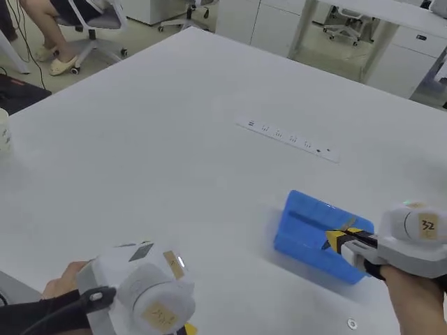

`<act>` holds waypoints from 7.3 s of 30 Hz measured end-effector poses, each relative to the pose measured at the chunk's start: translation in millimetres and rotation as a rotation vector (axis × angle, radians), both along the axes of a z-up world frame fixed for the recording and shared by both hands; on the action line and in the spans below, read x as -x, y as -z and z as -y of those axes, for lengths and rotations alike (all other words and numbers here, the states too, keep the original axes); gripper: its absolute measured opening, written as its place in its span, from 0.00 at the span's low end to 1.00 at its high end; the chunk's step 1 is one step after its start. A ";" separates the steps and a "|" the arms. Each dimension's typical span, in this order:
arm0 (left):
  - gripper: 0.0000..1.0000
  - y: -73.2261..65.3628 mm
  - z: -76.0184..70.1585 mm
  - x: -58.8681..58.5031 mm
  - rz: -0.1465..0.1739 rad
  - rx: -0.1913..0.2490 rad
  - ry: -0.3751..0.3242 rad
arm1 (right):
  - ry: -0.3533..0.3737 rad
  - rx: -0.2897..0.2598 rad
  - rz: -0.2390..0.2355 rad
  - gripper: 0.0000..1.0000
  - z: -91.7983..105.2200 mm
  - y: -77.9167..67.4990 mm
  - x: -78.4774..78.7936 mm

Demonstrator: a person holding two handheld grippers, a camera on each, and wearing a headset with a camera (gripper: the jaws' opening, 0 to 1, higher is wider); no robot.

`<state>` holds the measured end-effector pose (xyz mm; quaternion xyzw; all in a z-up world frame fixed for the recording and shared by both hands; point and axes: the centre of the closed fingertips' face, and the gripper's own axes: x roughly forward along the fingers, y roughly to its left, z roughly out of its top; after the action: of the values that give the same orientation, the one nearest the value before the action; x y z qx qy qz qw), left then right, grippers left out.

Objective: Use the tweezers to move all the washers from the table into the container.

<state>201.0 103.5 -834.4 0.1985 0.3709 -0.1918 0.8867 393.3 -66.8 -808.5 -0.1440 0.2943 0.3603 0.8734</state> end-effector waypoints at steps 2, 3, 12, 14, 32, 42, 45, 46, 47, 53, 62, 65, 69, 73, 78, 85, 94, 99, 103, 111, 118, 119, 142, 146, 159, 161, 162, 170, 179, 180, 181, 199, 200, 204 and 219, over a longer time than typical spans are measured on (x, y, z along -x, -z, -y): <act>0.74 0.7 -0.2 0.2 -0.003 -0.004 0.001 | 0.001 -0.002 -0.005 0.02 0.1 2.5 -1.7; 0.74 0.8 -0.3 0.2 -0.003 -0.005 0.002 | 0.003 -0.002 -0.010 0.02 0.2 3.4 -1.4; 0.74 2.2 -2.4 -0.1 -0.008 -0.008 -0.010 | -0.056 0.057 0.012 0.02 -3.9 12.0 1.3; 0.74 2.1 -3.1 -0.4 -0.006 -0.012 -0.012 | -0.059 0.052 0.009 0.02 -4.4 12.5 1.1; 0.74 2.1 -3.0 -0.1 -0.006 -0.015 -0.007 | 0.003 -0.002 -0.010 0.03 3.0 3.2 0.5; 0.74 -1.1 -1.2 -0.1 0.005 -0.009 0.000 | 0.049 -0.067 0.028 0.03 18.2 -27.9 16.3; 0.74 -2.2 -0.5 0.0 0.009 -0.006 0.002 | 0.056 -0.068 0.050 0.03 24.4 -36.7 23.1; 0.74 -2.6 -0.3 0.0 0.011 -0.006 0.003 | 0.058 -0.068 0.054 0.03 26.1 -39.0 25.6; 0.74 -3.1 0.1 -0.1 0.013 -0.005 0.005 | 0.063 -0.069 0.058 0.03 29.6 -41.4 28.4; 0.74 -4.7 0.2 -0.8 0.022 0.002 0.002 | 0.095 -0.079 0.066 0.03 44.4 -48.1 44.6; 0.73 -6.7 -0.4 -1.9 0.035 0.004 -0.002 | 0.150 -0.073 0.024 0.03 62.6 -29.7 68.2; 0.73 -6.2 -0.7 -1.6 0.030 0.012 -0.008 | 0.164 -0.066 0.011 0.03 66.9 -22.9 73.0; 0.73 -6.6 -0.5 -1.5 0.032 0.006 -0.003 | 0.187 -0.058 -0.017 0.03 73.3 -8.9 79.0; 0.73 -6.8 -0.6 -1.5 0.033 0.004 -0.002 | 0.204 -0.048 -0.038 0.03 78.6 2.8 82.9; 0.73 -6.2 -0.1 -1.4 0.031 0.003 0.001 | 0.219 -0.039 -0.051 0.03 84.6 10.1 82.8; 0.73 -5.7 -0.5 -1.2 0.028 -0.001 0.002 | 0.236 -0.037 -0.069 0.03 89.2 17.1 79.2; 0.73 -4.3 -0.2 -1.0 0.022 -0.006 0.006 | 0.251 -0.054 -0.080 0.03 89.1 18.7 77.8; 0.73 -4.0 -0.4 -0.8 0.021 -0.007 0.005 | 0.249 -0.074 -0.073 0.03 87.0 18.6 81.2; 0.73 -4.2 -0.5 -0.9 0.022 -0.007 0.004 | 0.243 -0.072 -0.063 0.02 87.8 18.4 83.1; 0.73 -5.0 0.4 -1.0 0.027 -0.007 0.008 | 0.227 -0.048 -0.077 0.01 86.5 18.3 81.3; 0.73 -5.4 0.1 -1.1 0.028 -0.003 0.006 | 0.236 -0.051 -0.108 0.01 88.0 17.4 78.7; 0.73 -5.3 -0.1 -1.1 0.028 -0.003 0.005 | 0.235 -0.052 -0.108 0.01 87.9 16.9 78.6; 0.73 -3.4 1.6 0.4 0.020 -0.022 0.024 | 0.234 -0.129 -0.068 0.01 81.5 -24.0 67.0; 0.73 -2.5 1.5 1.2 0.015 -0.032 0.028 | 0.233 -0.138 -0.053 0.01 80.3 -27.2 65.0; 0.72 -0.3 -0.4 1.9 -0.001 -0.033 0.018 | 0.164 -0.133 0.026 0.01 60.8 -56.8 40.1; 0.72 0.2 -0.4 1.9 -0.002 -0.033 0.017 | 0.159 -0.135 0.031 0.01 57.9 -58.6 35.7; 0.72 0.2 -0.5 1.9 -0.002 -0.034 0.017 | 0.156 -0.133 0.035 0.01 55.8 -59.5 32.6; 0.72 0.9 -0.4 2.5 -0.006 -0.029 0.016 | 0.139 -0.122 0.037 0.01 45.0 -56.6 16.4; 0.72 2.4 -0.4 3.3 -0.015 -0.029 0.018 | 0.130 -0.097 0.006 0.01 35.5 -38.7 7.2; 0.72 2.7 -0.5 3.3 -0.016 -0.029 0.018 | 0.129 -0.093 0.002 0.01 35.1 -36.3 6.2; 0.72 2.9 -0.4 3.4 -0.018 -0.028 0.018 | 0.129 -0.086 -0.001 0.01 34.9 -33.6 5.5; 0.72 6.3 -0.2 5.0 -0.037 -0.033 0.022 | 0.128 -0.047 -0.059 0.02 28.2 3.8 2.8; 0.72 6.7 0.0 5.2 -0.040 -0.033 0.023 | 0.129 -0.048 -0.063 0.02 28.1 5.0 3.1; 0.72 7.1 0.3 5.4 -0.042 -0.035 0.025 | 0.129 -0.042 -0.071 0.02 28.2 11.1 5.2; 0.72 7.3 -0.5 5.2 -0.041 -0.039 0.023 | 0.130 -0.036 -0.067 0.02 29.4 14.4 5.7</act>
<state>195.8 104.1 -841.7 0.2161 0.3905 -0.1987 0.8725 387.6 -96.1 -823.0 -0.0964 0.3257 0.3126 0.8871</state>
